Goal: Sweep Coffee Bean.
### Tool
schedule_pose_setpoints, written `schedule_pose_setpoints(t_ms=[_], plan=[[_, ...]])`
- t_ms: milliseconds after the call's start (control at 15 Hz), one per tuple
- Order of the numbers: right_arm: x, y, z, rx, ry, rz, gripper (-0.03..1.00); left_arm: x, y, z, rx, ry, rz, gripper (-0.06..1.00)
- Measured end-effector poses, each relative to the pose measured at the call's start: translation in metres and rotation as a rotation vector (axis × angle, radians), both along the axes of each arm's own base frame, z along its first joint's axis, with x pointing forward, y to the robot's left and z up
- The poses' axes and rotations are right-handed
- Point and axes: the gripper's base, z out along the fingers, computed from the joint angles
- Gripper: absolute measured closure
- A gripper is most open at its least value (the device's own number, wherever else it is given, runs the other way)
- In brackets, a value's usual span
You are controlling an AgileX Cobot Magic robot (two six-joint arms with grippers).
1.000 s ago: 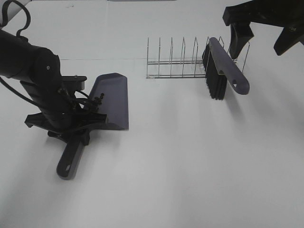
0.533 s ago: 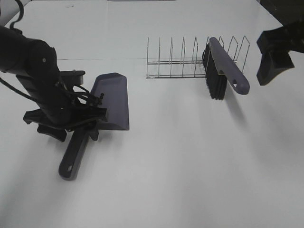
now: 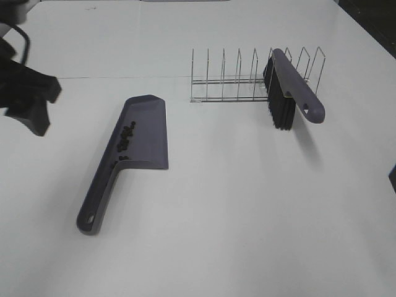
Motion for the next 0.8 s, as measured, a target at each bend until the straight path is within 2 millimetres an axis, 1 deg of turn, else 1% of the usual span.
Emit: schedule_pose_setpoints(t_ms=[133,200,267,400,467,533,600,800], plan=[[-0.023,-0.006,-0.002,0.002,-0.01,0.001,0.21,-0.035,0.016,0.03,-0.017,-0.054,0.008,0.24],[-0.029,-0.008,-0.003,0.003,-0.017,0.002,0.21,-0.043,0.02,0.032,-0.018,-0.056,0.009,0.24],[-0.041,-0.011,-0.004,0.008,-0.04,0.007,0.21,-0.064,0.03,0.036,-0.027,-0.074,0.011,0.24],[-0.062,-0.017,-0.01,0.019,-0.084,0.007,0.21,-0.106,0.048,0.032,-0.043,-0.11,0.012,0.24],[-0.08,-0.022,-0.011,0.037,-0.158,0.007,0.21,-0.147,0.067,0.023,-0.073,-0.175,0.013,0.24],[-0.088,-0.025,-0.011,0.044,-0.214,0.007,0.21,-0.164,0.074,0.019,-0.091,-0.217,0.013,0.24],[-0.091,-0.027,-0.011,0.042,-0.234,0.008,0.21,-0.173,0.078,0.017,-0.101,-0.241,0.013,0.24],[-0.107,-0.032,-0.007,0.052,-0.39,0.037,0.21,-0.213,0.1,0.003,-0.129,-0.394,0.017,0.24]])
